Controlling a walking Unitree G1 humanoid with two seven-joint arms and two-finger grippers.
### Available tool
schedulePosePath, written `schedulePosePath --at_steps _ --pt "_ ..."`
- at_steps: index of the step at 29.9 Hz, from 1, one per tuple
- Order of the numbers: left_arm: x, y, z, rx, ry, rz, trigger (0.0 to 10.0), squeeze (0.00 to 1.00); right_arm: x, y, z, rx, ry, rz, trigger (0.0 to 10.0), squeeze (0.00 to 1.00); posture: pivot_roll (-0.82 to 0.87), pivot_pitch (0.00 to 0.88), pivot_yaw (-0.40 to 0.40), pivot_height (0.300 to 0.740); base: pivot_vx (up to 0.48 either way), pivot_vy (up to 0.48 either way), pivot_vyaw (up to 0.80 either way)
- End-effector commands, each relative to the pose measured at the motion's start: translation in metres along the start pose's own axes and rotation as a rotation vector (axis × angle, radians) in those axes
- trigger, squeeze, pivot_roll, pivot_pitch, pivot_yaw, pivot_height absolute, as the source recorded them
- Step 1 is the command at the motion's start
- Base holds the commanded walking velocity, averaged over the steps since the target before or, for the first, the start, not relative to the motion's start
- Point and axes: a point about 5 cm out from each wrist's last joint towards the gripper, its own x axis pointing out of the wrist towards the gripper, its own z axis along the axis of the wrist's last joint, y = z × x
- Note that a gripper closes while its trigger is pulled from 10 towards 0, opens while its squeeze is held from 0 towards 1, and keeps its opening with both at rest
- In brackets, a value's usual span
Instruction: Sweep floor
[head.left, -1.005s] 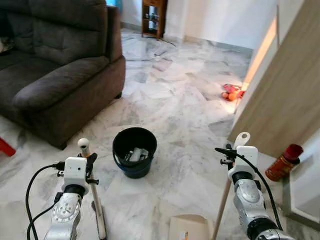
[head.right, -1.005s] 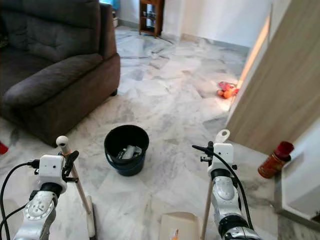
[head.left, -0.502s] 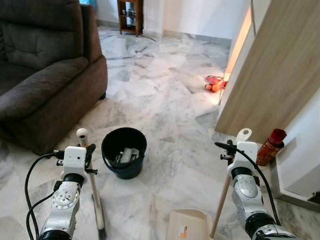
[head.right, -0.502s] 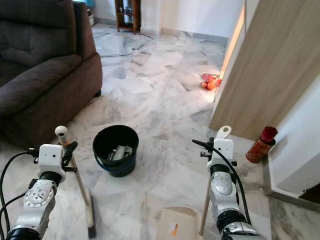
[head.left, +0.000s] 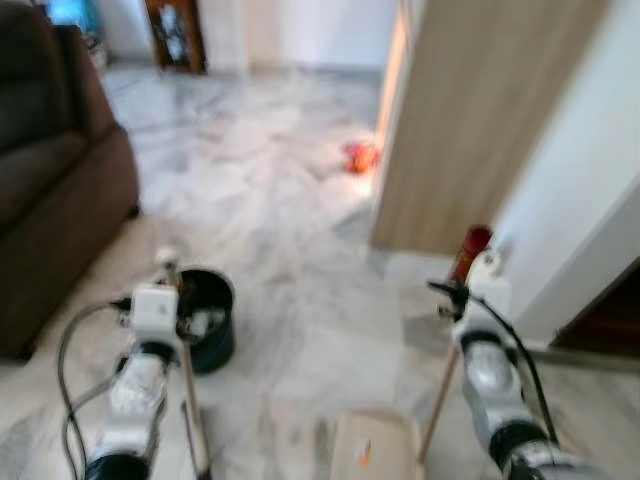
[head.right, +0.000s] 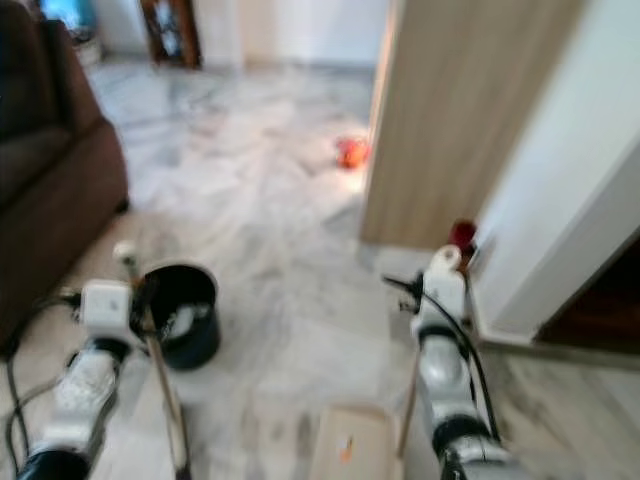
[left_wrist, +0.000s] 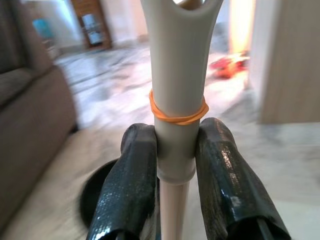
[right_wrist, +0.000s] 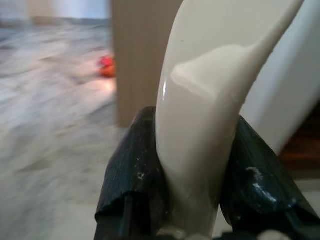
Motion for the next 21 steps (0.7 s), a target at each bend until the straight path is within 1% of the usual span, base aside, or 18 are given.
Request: schedulePosePath --at_steps 1,5,13,15,17,21 --pt "0.0020 0.0082 0.0068 0.024 -0.038 0.023 10.0 0.00 0.0038 0.0020 0.0070 -0.007 -0.022 0.008 10.0 0.00 0.11 0.000 -0.035 0.740 0.000 0.000 0.00" --pt "0.0027 0.0072 0.0073 0.022 -0.039 0.024 10.0 0.00 0.0042 0.0002 0.0073 -0.008 -0.023 0.002 10.0 0.00 0.11 0.000 -0.035 0.740 0.000 0.000 0.00" --pt "0.0070 0.0015 0.0105 0.000 -0.053 0.031 10.0 0.00 0.0055 -0.0058 0.0083 -0.018 -0.024 -0.005 10.0 0.00 0.11 0.000 -0.051 0.740 0.000 0.000 -0.80" --pt "0.0058 0.0033 0.0082 0.008 -0.041 0.017 10.0 0.00 0.0051 -0.0036 0.0078 -0.018 -0.023 -0.003 10.0 0.00 0.10 0.000 -0.031 0.740 0.000 0.000 -0.80" --pt "0.0051 0.0044 0.0068 0.016 -0.034 0.008 10.0 0.00 0.0049 -0.0021 0.0080 -0.014 -0.024 -0.004 10.0 0.00 0.10 0.000 -0.026 0.740 0.000 0.000 -0.80" --pt "0.0034 0.0072 0.0045 0.025 -0.030 0.017 10.0 0.00 0.0034 0.0017 0.0065 -0.006 -0.024 0.009 10.0 0.00 0.11 0.000 -0.038 0.740 0.000 0.000 -0.80"
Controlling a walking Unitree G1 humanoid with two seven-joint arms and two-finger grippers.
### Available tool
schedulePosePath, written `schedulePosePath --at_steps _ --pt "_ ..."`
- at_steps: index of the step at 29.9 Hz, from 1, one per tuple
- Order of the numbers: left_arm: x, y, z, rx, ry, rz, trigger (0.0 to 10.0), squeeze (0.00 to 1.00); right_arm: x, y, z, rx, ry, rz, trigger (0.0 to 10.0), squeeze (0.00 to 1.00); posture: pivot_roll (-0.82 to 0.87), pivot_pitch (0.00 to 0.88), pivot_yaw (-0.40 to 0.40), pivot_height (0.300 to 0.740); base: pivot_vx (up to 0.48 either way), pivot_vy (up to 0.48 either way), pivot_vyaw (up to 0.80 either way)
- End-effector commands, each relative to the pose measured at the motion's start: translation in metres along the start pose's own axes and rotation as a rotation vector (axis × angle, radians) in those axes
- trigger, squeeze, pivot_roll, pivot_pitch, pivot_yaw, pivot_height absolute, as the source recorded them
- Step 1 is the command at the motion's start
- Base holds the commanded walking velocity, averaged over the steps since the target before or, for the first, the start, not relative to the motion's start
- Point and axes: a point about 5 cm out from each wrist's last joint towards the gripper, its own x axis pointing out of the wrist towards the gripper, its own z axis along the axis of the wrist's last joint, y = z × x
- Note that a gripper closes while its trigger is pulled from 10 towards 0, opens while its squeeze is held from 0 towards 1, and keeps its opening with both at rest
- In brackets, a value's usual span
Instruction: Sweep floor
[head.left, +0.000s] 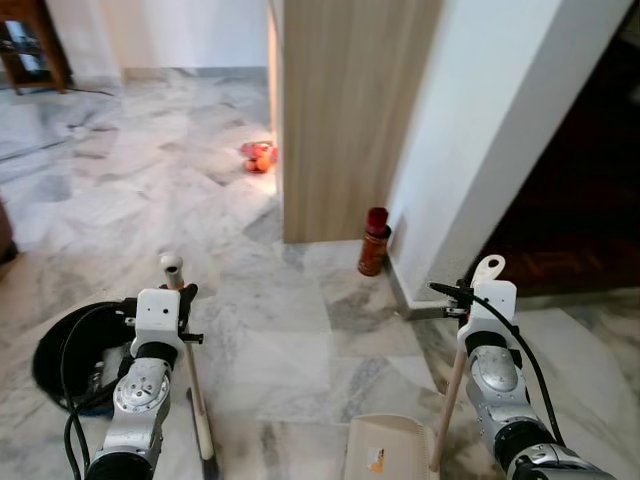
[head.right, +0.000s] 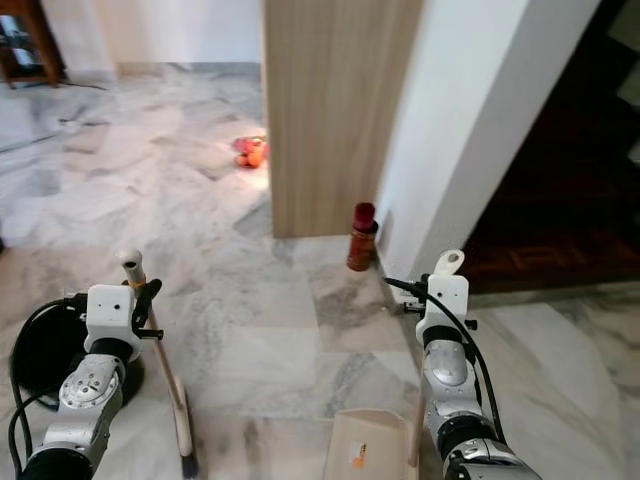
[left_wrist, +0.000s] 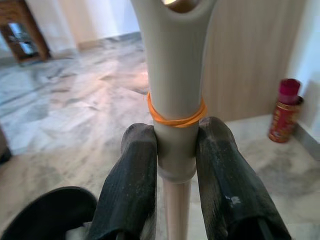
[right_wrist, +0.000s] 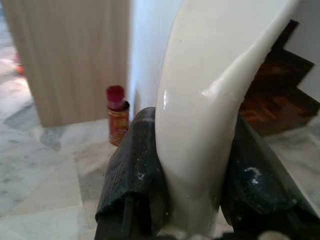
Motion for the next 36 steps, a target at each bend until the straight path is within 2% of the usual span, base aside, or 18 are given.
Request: schedulePosePath --at_steps 1,10,16,20,22,24,36 --pt "0.003 0.003 0.007 0.022 -0.040 -0.002 10.0 0.00 0.002 0.001 0.005 0.006 -0.022 0.003 10.0 0.00 0.11 0.000 -0.038 0.740 0.000 0.000 -0.80" --pt "0.006 -0.006 0.007 0.031 -0.043 -0.044 10.0 0.00 0.001 0.004 0.004 0.001 -0.017 0.022 10.0 0.00 0.10 0.000 -0.034 0.740 0.000 -0.030 -0.80" --pt "0.010 -0.004 0.009 0.020 -0.048 -0.029 10.0 0.00 0.003 0.004 0.005 0.000 -0.018 0.013 10.0 0.00 0.10 0.000 -0.033 0.740 0.000 -0.134 -0.80" --pt "0.011 -0.004 0.009 0.044 -0.043 -0.041 10.0 0.00 0.004 0.004 0.008 0.001 -0.026 0.013 10.0 0.00 0.09 0.000 -0.029 0.740 0.000 0.000 -0.79" --pt "0.012 -0.003 0.010 0.057 -0.042 -0.039 10.0 0.00 0.005 0.002 0.009 0.001 -0.030 0.010 10.0 0.00 0.09 0.000 -0.029 0.740 0.000 -0.401 -0.79" --pt "0.013 -0.003 0.010 0.035 -0.041 -0.020 10.0 0.00 0.006 0.001 0.010 0.004 -0.034 0.000 10.0 0.00 0.09 0.000 -0.029 0.740 0.000 -0.433 -0.79" --pt "0.014 -0.009 0.011 0.031 -0.047 -0.029 10.0 0.00 0.008 -0.004 0.013 -0.002 -0.036 -0.006 10.0 0.00 0.09 0.000 -0.047 0.740 0.000 0.000 -0.79"
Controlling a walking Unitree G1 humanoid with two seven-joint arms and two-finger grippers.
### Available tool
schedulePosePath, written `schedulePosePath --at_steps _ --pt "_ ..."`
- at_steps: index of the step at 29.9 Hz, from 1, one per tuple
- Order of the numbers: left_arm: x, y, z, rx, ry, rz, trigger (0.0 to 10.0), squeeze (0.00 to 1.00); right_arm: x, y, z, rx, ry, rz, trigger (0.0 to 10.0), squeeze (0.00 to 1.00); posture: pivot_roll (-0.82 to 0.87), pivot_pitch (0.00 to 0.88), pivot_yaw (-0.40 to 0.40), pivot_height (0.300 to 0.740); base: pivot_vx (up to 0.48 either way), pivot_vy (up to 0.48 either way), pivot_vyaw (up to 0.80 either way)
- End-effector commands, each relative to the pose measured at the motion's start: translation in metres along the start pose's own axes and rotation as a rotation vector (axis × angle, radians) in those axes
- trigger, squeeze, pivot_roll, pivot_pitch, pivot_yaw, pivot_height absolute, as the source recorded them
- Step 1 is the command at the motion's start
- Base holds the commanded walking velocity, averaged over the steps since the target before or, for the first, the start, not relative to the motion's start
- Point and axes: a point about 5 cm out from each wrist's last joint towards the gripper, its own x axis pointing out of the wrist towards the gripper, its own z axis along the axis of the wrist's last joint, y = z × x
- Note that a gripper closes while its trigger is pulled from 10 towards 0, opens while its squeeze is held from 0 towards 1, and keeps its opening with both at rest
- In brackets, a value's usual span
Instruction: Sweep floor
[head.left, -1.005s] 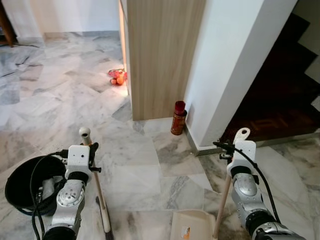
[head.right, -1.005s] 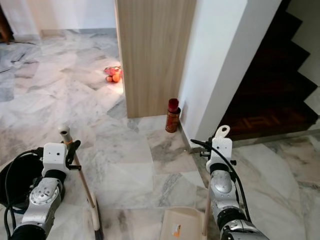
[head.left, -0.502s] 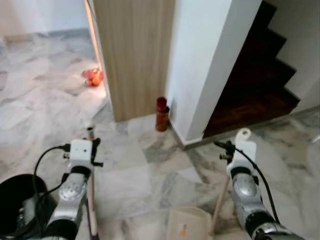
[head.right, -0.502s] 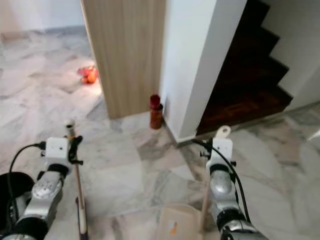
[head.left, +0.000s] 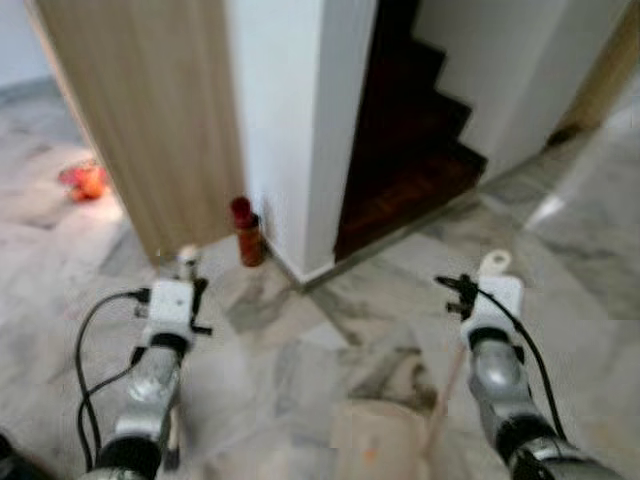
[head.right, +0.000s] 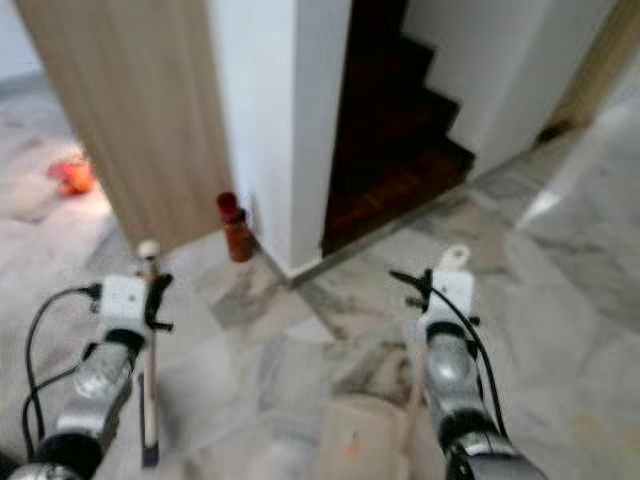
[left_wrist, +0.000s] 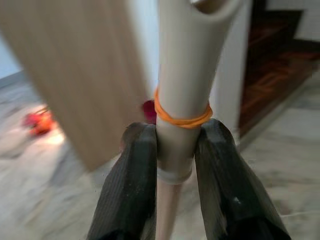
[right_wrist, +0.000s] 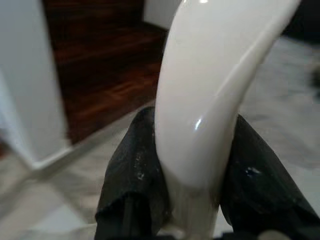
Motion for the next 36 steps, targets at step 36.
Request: schedulePosePath --at_steps 36 --pt "0.0023 -0.0011 0.0069 0.023 -0.034 -0.032 10.0 0.00 0.0014 0.0102 0.0061 0.052 -0.026 0.013 10.0 0.00 0.08 0.000 -0.007 0.740 0.000 -0.117 -0.79"
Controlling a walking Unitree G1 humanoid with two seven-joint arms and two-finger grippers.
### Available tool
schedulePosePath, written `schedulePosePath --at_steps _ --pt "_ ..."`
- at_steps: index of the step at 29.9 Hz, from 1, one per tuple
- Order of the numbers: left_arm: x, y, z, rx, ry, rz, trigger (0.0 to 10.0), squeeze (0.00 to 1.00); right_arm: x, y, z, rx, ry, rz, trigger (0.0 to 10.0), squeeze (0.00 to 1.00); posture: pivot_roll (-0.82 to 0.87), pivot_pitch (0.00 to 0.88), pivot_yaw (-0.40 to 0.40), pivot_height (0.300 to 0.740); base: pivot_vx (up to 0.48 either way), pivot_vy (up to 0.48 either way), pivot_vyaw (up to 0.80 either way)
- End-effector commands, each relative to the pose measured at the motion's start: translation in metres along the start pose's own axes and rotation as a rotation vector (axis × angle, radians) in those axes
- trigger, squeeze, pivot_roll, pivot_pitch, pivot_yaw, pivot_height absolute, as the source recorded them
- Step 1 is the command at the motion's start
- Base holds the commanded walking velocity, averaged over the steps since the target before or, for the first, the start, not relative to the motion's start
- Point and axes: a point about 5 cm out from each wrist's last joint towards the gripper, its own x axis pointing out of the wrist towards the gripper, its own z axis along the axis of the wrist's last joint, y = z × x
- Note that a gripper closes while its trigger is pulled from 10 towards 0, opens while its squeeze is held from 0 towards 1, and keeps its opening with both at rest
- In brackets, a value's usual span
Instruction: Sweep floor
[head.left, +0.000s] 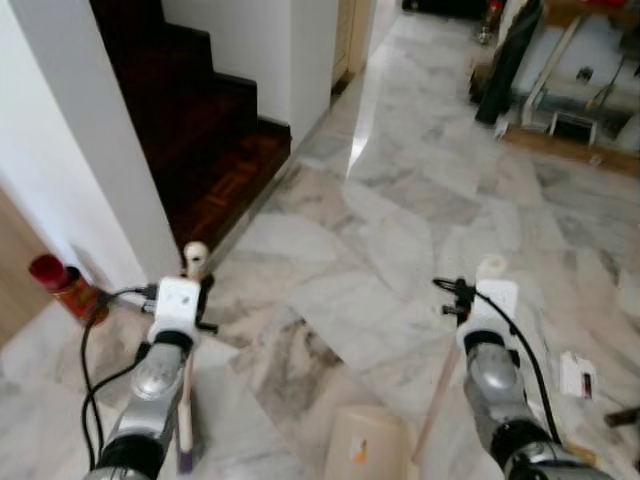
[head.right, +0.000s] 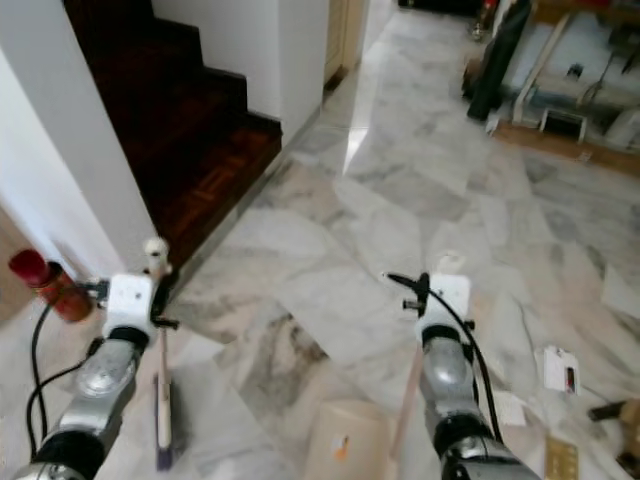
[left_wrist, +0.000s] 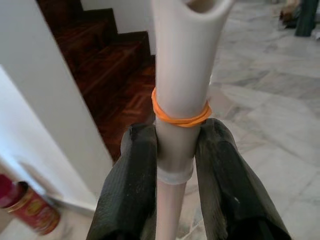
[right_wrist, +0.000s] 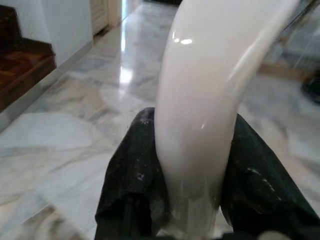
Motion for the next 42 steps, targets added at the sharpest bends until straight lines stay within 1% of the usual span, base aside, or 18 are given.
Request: schedulePosePath --at_steps 1,21,30,37,42 --pt "0.000 0.003 0.003 0.016 -0.018 -0.005 10.0 0.00 0.002 0.004 0.006 0.016 -0.027 0.002 10.0 0.00 0.08 0.000 -0.005 0.740 0.000 -0.311 -0.79" --pt "0.002 0.000 0.004 0.023 -0.017 -0.026 10.0 0.00 0.001 0.010 0.006 0.018 -0.030 0.028 10.0 0.00 0.07 0.000 -0.002 0.740 0.000 -0.287 -0.79" --pt "0.002 -0.001 0.004 0.022 -0.018 -0.034 10.0 0.00 0.000 0.017 0.007 0.011 -0.043 0.055 10.0 0.00 0.07 0.000 -0.001 0.740 0.000 -0.285 0.00" --pt "0.002 -0.002 0.004 0.022 -0.017 -0.036 10.0 0.00 0.000 0.017 0.008 0.013 -0.056 0.057 10.0 0.00 0.07 0.000 -0.004 0.740 0.000 -0.285 0.00" --pt "0.002 -0.002 0.003 0.020 -0.012 -0.034 10.0 0.00 -0.001 0.020 0.007 -0.002 -0.051 0.074 10.0 0.00 0.07 0.000 -0.003 0.740 0.000 -0.283 0.00"
